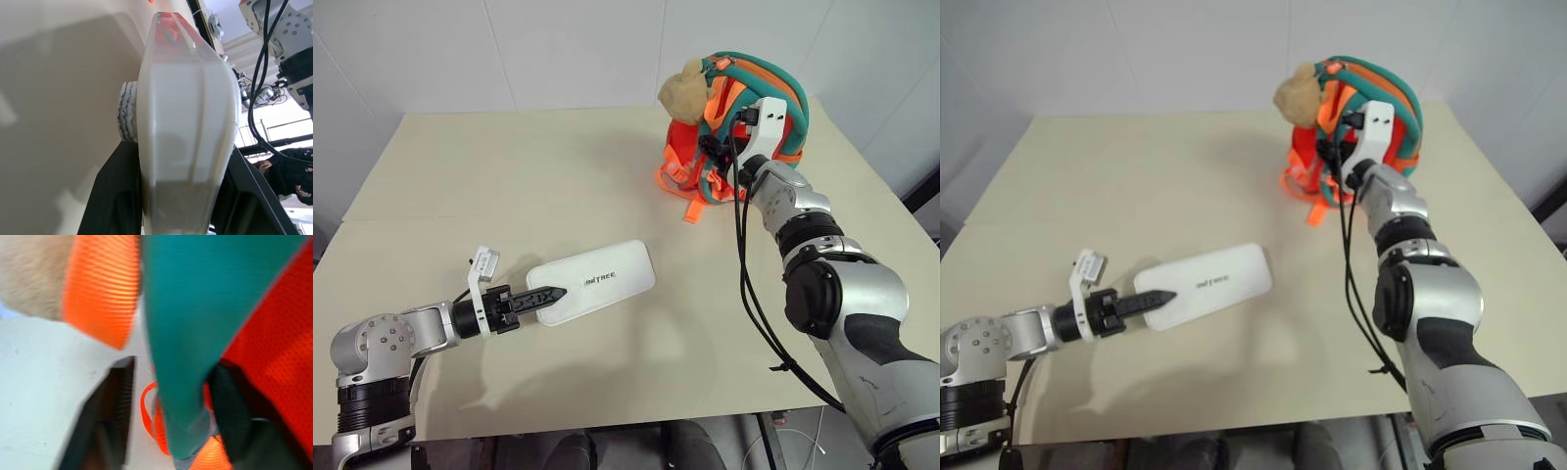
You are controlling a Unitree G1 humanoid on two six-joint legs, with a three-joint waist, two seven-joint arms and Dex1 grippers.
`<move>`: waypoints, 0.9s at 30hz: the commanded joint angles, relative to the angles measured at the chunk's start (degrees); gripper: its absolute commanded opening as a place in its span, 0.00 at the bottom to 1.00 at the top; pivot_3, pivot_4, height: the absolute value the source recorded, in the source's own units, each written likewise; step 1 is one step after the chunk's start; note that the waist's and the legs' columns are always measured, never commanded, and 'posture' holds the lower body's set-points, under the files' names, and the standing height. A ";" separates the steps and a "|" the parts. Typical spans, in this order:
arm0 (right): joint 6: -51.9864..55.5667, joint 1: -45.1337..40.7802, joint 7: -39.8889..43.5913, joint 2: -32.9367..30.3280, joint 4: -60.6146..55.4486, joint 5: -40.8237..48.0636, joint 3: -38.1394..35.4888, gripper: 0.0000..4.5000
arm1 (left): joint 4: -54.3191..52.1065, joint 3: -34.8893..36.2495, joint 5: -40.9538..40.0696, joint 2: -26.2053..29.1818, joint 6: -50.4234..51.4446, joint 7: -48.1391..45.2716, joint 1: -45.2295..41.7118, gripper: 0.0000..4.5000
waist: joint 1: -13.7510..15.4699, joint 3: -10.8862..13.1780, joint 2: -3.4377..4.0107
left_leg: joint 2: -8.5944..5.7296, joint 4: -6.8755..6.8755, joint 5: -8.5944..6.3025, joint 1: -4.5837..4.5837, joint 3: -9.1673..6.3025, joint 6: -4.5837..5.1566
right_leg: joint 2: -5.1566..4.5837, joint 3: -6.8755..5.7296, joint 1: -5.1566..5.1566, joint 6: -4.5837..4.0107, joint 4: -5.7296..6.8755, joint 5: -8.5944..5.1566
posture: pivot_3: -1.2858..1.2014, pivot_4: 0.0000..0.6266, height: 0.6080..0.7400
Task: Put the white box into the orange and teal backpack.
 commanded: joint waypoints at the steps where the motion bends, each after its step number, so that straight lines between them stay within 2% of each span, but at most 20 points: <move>1: -1.27 -1.48 1.96 0.48 -1.27 0.75 -1.48 0.32 | -1.94 2.01 -1.95 0.12 -1.31 0.19 0.40 0.29 | -0.25 0.00 0.00 | 0.00 0.00 0.00 0.00 0.00 0.00 | 0.00 0.00 0.00 0.00 0.00 0.00 | 0.52 0.24 1.00; 3: -0.39 -1.49 5.01 0.73 -1.38 1.38 -2.10 0.17 | -1.67 1.91 -1.98 0.24 -1.65 0.25 0.25 0.29 | -0.53 0.00 0.00 | 0.00 0.00 0.00 0.00 0.01 0.00 | 0.01 0.01 0.00 0.00 0.01 0.00 | 0.52 0.24 1.00; 5: 1.00 -1.66 7.02 0.91 -1.44 2.41 -3.22 0.10 | -1.27 1.76 -1.88 0.47 -2.06 0.18 -0.04 0.29 | -0.70 0.00 0.00 | 0.01 0.00 0.00 0.00 0.03 0.00 | 0.01 0.02 -0.01 0.00 0.02 0.00 | 0.52 0.24 1.00; 9: 6.59 -1.99 15.09 0.89 -2.16 4.48 -4.49 0.10 | 0.24 1.83 -1.03 2.03 -3.76 -0.76 -0.82 0.29 | -0.73 0.00 0.00 | 0.04 -0.01 0.00 0.00 0.05 0.00 | 0.03 0.03 -0.02 0.00 0.02 0.00 | 0.52 0.24 1.00; 13: 18.33 -2.71 30.75 -0.55 -4.95 5.22 -1.73 0.10 | 3.63 2.67 0.22 5.47 -6.34 -2.11 -1.82 0.29 | -0.85 0.00 0.00 | 0.08 0.00 0.00 0.01 0.11 0.00 | 0.08 0.05 -0.05 0.00 0.04 0.00 | 0.52 0.24 1.00; 14: 23.88 -2.50 36.84 -1.48 -7.46 5.30 0.45 0.10 | 5.20 2.87 1.02 7.05 -7.52 -3.05 -1.78 0.29 | -0.85 0.00 0.00 | 0.10 0.00 0.00 0.02 0.13 0.00 | 0.11 0.07 -0.06 0.00 0.06 0.00 | 0.52 0.24 1.00; 17: 36.66 -0.40 48.14 -3.56 -16.60 6.61 5.69 0.10 | 8.56 2.91 2.52 10.28 -10.20 -5.27 -1.38 0.29 | -0.75 0.02 0.03 | 0.13 -0.03 -0.01 0.00 0.16 0.01 | 0.15 0.09 -0.14 -0.01 0.08 -0.01 | 0.52 0.24 1.00; 19: 48.11 3.83 52.08 -5.90 -29.84 10.76 8.93 0.10 | 11.30 3.25 3.61 12.04 -12.12 -6.58 -1.08 0.29 | -0.53 0.02 0.03 | 0.14 -0.04 -0.04 0.00 0.16 0.00 | 0.14 0.07 -0.16 -0.02 0.07 -0.01 | 0.52 0.24 1.00; 22: 61.72 10.29 53.13 -9.90 -48.07 17.67 11.04 0.10 | 14.43 3.67 4.79 13.59 -14.54 -8.16 -0.73 0.29 | -0.20 0.01 0.03 | 0.18 0.01 -0.24 -0.02 0.17 0.01 | 0.12 -0.05 -0.20 -0.02 0.09 -0.01 | 0.52 0.24 1.00; 27: 76.23 18.47 51.15 -17.68 -67.24 27.16 8.99 0.10 | 17.29 3.35 6.42 13.81 -18.42 -10.39 0.59 0.29 | 0.48 0.01 0.01 | 0.21 0.11 -0.51 0.00 0.83 0.18 | -0.05 -0.23 -0.41 -0.02 0.06 -0.01 | 0.52 0.24 1.00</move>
